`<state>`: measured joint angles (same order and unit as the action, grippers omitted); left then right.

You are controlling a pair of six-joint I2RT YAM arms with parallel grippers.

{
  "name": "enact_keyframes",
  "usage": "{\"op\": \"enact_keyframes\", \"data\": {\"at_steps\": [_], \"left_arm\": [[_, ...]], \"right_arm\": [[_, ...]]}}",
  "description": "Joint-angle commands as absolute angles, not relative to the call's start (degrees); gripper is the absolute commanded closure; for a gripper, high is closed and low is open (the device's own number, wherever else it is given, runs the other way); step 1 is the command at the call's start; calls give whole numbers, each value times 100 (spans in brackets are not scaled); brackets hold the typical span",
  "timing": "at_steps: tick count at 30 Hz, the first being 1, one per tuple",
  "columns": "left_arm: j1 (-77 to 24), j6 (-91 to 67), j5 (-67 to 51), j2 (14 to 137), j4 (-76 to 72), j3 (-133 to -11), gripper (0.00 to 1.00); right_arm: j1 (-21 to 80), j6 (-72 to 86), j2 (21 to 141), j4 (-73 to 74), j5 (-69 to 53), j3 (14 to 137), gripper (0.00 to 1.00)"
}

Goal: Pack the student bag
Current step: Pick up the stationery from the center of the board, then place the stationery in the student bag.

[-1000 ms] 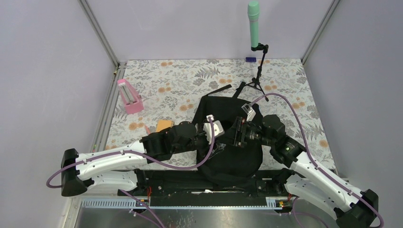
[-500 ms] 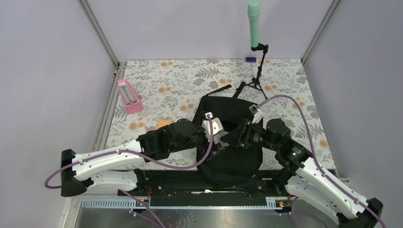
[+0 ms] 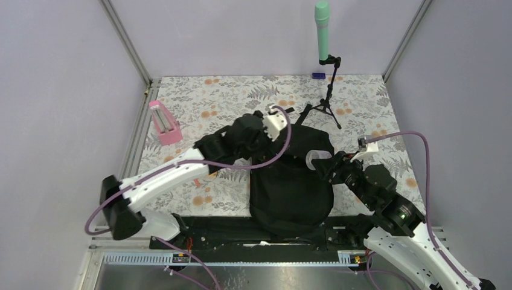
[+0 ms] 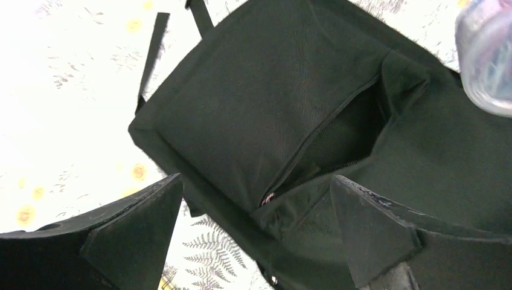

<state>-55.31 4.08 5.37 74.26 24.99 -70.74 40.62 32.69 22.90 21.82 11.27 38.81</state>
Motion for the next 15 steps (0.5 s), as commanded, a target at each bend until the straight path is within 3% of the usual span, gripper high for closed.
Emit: {"op": "enact_keyframes", "data": {"at_steps": [1, 12, 13, 15], "left_arm": [[-5470, 527, 551, 8318, 2510, -7711, 1], [-5456, 758, 499, 9318, 2183, -8111, 2], [-5451, 775, 515, 9350, 2173, -8111, 6], [-5441, 792, 497, 9391, 2163, -8105, 30]], "right_arm": [[4095, 3173, 2205, 2151, 1441, 3606, 52], [4094, 3409, 2014, 2021, 1150, 3125, 52], [4091, 3394, 2039, 2004, 1118, 3116, 50], [4094, 3363, 2092, 1952, 1039, 3111, 49]]}}
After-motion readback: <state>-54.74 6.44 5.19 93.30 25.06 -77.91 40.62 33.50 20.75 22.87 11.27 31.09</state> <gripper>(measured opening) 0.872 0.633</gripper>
